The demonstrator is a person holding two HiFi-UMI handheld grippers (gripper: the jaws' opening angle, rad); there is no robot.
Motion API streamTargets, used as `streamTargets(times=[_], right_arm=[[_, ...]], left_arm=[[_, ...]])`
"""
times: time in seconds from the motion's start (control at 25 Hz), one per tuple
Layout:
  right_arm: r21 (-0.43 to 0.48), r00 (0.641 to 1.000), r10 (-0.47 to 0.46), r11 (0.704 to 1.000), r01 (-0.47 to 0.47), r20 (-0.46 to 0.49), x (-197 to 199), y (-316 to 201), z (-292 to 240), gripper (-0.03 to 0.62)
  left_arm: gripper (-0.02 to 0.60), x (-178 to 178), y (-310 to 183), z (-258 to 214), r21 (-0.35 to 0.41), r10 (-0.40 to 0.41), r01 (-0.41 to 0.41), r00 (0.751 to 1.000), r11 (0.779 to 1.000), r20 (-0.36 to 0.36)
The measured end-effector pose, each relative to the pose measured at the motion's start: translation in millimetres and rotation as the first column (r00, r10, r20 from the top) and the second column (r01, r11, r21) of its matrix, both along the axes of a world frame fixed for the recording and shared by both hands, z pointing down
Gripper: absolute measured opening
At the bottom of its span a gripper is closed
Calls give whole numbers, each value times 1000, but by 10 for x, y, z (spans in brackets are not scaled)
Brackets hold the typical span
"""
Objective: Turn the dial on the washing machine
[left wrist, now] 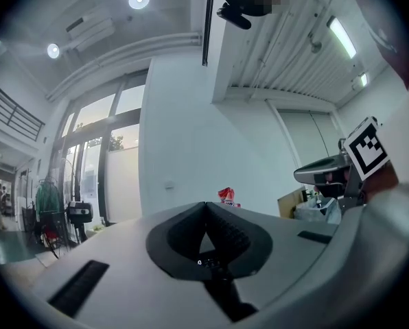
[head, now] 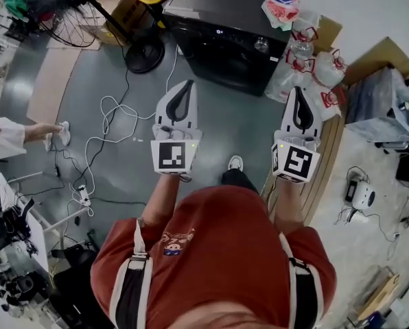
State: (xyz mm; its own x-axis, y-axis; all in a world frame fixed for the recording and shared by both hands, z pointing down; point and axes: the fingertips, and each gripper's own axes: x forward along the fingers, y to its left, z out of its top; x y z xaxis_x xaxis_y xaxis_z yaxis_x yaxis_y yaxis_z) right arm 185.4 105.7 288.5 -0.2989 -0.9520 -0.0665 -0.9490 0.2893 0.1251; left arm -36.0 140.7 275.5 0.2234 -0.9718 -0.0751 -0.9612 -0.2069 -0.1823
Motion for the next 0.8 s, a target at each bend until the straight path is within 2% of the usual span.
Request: streamTargets(times=[0.44, 0.8], right_arm=[[-18, 1000, -25, 1000, 25, 12, 269, -1036, 131, 8], [-49, 998, -51, 998, 49, -32, 162, -1588, 275, 8]], left_arm=[[11, 300, -1000, 60, -10, -22, 22, 1000, 1000, 15], [11, 271, -1540, 255, -35, -34, 33, 999, 999, -3]])
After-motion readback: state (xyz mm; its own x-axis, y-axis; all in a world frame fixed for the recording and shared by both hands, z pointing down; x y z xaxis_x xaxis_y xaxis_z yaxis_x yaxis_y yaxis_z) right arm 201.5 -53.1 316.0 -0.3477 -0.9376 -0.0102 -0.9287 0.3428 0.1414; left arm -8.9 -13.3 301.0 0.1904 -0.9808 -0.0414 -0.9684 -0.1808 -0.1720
